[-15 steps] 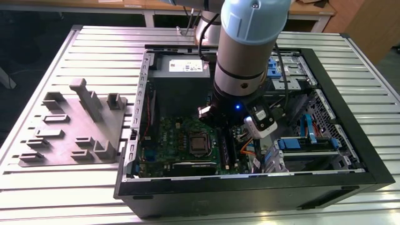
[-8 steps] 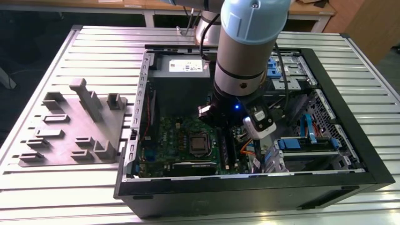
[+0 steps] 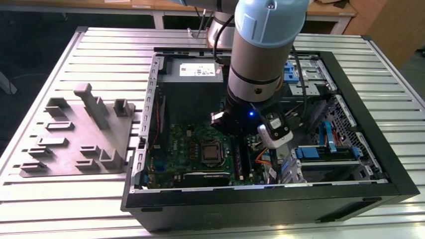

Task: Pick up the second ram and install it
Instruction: 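Insert the second ram into the second slot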

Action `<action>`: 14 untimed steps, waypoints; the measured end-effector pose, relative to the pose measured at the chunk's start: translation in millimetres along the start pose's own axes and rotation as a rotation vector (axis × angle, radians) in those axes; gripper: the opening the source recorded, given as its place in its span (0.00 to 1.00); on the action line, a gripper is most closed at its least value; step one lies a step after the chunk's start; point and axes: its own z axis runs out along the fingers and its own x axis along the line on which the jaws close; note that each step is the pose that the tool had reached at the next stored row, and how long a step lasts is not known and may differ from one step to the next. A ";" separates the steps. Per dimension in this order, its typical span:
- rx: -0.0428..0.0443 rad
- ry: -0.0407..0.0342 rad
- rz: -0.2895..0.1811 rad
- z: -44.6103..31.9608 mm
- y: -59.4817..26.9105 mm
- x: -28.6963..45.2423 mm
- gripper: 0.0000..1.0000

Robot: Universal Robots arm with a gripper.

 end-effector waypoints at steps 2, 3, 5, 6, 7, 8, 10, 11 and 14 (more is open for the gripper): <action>0.0000 0.0000 0.000 0.0 0.0 -0.4 0.11; 0.0000 0.0000 0.000 0.1 0.0 -0.4 0.11; -0.0001 0.0000 0.000 0.2 0.0 -1.2 0.11; -0.0001 0.0000 0.000 0.2 0.0 -1.6 0.11; -0.0001 0.0000 0.000 0.3 0.0 -1.7 0.11; -0.0002 0.0000 0.000 0.4 0.0 -1.7 0.11; -0.0007 -0.0001 0.000 1.3 0.0 -1.7 0.11; -0.0003 0.0000 0.000 1.8 0.0 -1.7 0.11; 0.0000 0.0001 0.000 2.2 -0.1 -1.6 0.11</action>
